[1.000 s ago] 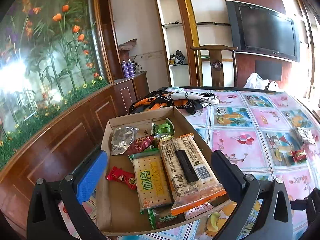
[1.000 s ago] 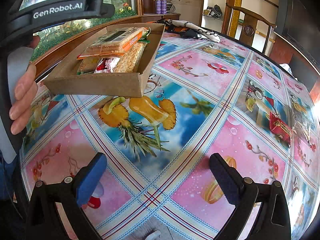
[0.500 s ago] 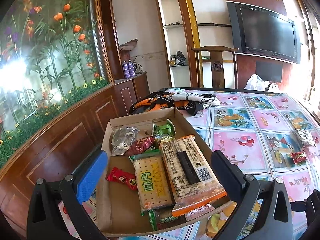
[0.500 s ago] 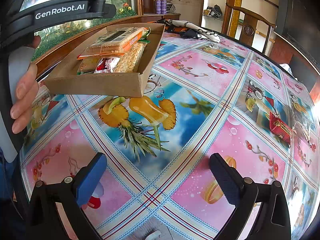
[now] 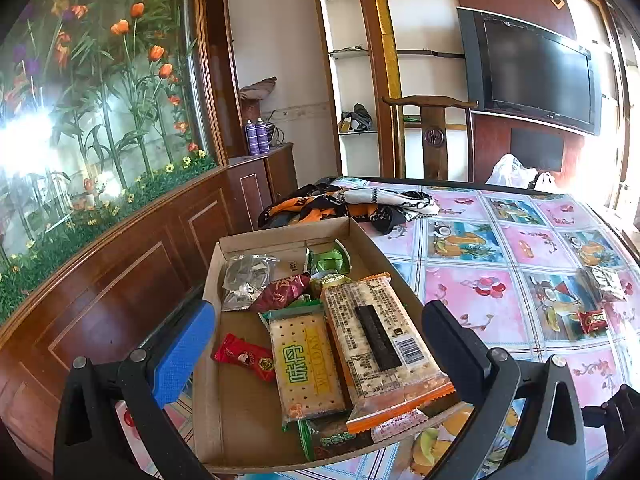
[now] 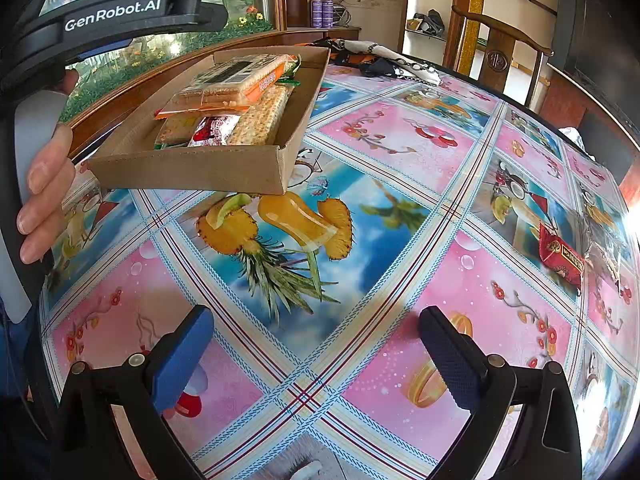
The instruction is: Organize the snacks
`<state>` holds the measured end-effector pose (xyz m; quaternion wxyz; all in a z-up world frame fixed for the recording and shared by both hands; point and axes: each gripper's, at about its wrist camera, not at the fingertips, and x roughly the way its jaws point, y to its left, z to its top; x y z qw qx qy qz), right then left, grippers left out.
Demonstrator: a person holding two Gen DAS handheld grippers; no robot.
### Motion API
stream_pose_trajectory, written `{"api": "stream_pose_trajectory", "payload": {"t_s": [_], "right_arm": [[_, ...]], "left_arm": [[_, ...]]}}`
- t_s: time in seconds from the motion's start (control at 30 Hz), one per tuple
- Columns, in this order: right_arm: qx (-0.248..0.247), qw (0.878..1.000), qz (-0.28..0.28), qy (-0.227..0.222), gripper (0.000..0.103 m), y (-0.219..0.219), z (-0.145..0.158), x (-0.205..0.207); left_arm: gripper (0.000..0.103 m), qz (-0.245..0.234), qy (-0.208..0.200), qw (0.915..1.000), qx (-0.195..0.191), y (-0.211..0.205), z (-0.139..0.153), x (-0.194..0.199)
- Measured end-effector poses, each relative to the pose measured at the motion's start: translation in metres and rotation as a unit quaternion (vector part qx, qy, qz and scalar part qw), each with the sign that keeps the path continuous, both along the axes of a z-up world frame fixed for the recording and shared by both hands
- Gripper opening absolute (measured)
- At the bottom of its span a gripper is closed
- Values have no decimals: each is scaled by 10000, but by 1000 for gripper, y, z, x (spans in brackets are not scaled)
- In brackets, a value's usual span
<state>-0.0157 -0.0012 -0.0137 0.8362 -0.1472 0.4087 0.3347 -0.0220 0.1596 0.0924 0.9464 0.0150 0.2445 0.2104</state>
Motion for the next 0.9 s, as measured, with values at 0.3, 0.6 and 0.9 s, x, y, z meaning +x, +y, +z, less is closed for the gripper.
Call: {"api": "stream_pose_trajectory", "payload": {"t_s": [0.3,0.6,0.9], "right_arm": [[0,10000,0,0,103,0,0,0],[0,10000,1,0,103,0,0,0],[0,10000,1,0,103,0,0,0]], "left_arm": [[103,-56,35,9999,-120,2,1,0],[103,-137,38,9997,-201,2,0,2],[103,-196,45,9994,-282,3,0,4]]}}
